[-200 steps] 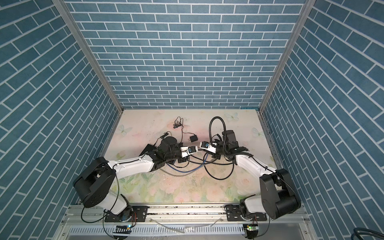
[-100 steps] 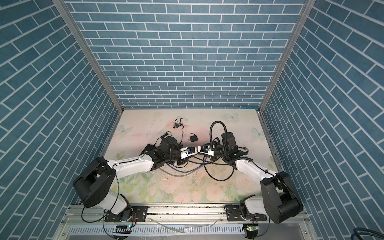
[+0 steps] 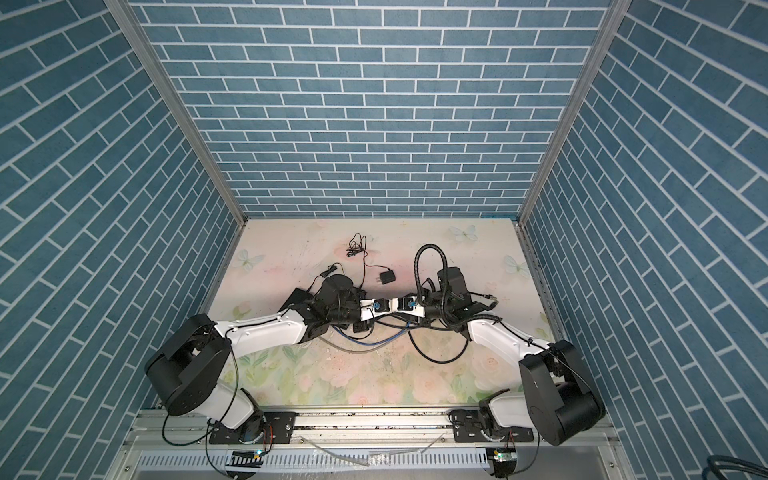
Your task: Insert the plug into the switch port
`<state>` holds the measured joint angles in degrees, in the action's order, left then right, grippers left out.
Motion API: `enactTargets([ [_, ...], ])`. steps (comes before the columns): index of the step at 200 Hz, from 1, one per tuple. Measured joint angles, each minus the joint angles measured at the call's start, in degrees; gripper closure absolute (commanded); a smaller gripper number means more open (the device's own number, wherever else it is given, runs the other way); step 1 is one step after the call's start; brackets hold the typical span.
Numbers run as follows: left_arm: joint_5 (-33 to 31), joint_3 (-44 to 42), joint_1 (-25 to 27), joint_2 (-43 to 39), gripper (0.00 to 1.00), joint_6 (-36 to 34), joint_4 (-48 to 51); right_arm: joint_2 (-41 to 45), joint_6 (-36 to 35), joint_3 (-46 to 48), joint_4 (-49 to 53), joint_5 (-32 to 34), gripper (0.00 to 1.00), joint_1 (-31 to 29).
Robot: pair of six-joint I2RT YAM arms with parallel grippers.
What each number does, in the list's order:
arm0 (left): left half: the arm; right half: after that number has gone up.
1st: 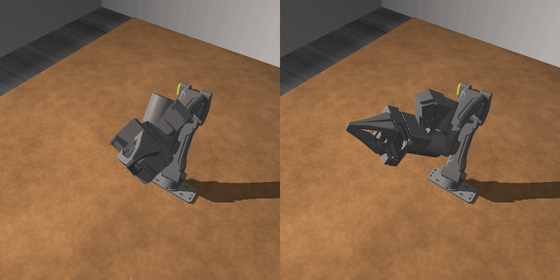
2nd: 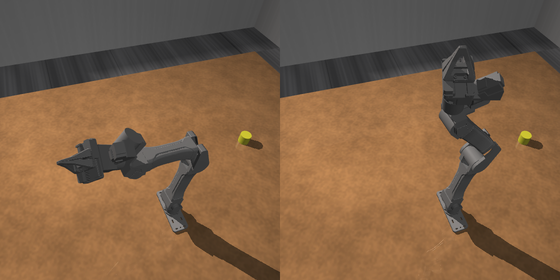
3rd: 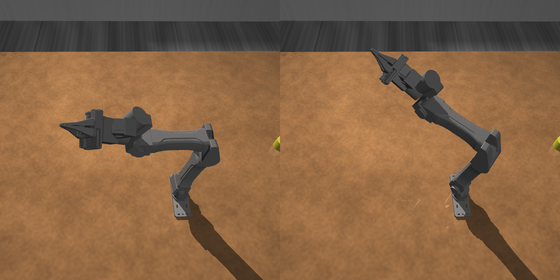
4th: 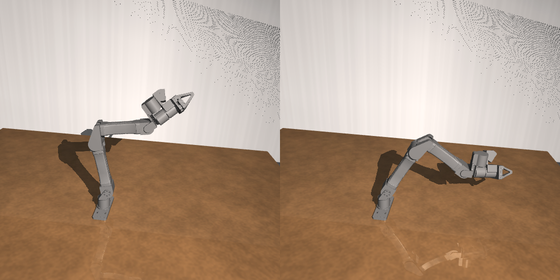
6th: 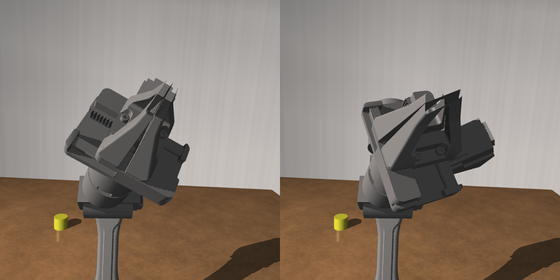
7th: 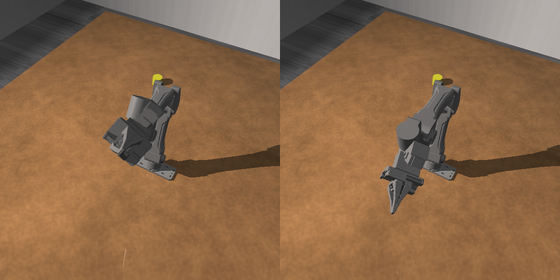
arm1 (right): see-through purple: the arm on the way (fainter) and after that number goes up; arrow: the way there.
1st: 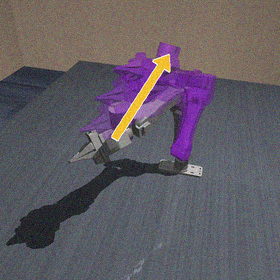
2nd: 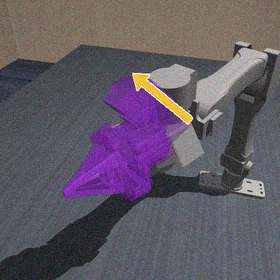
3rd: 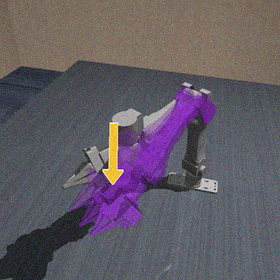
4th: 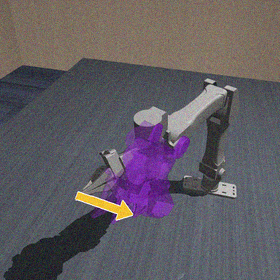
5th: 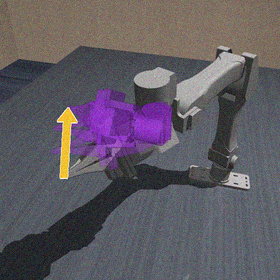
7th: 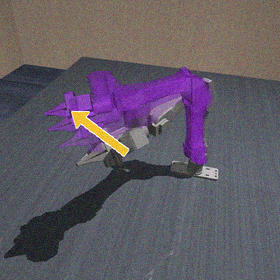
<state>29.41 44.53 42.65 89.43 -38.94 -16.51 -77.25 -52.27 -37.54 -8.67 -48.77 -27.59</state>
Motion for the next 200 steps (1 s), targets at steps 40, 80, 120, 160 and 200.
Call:
enactTargets([
  [40, 0.5, -0.3, 0.0, -0.2, 0.95, -0.5, -0.7, -1.1, 0.0, 0.0, 0.0, -0.4, 0.69, -0.3],
  [80, 0.7, -0.5, 0.0, -0.2, 0.95, -0.3, -2.1, -1.7, 1.6, 0.0, -2.1, -1.1, 0.76, -0.7],
  [120, 0.7, -0.6, -0.4, -0.2, 0.94, 0.0, -3.7, -2.2, 3.1, 0.0, -4.3, -2.1, 0.85, -0.9],
  [160, 0.3, -2.3, -0.6, -0.9, 0.68, 1.6, -5.9, -2.9, 3.0, 0.0, -5.4, -2.8, 1.00, -0.9],
  [200, -3.4, -7.9, -0.3, -4.0, 0.25, 8.3, -11.8, -4.9, 4.8, 0.0, -7.6, -0.9, 1.00, -1.0],
])
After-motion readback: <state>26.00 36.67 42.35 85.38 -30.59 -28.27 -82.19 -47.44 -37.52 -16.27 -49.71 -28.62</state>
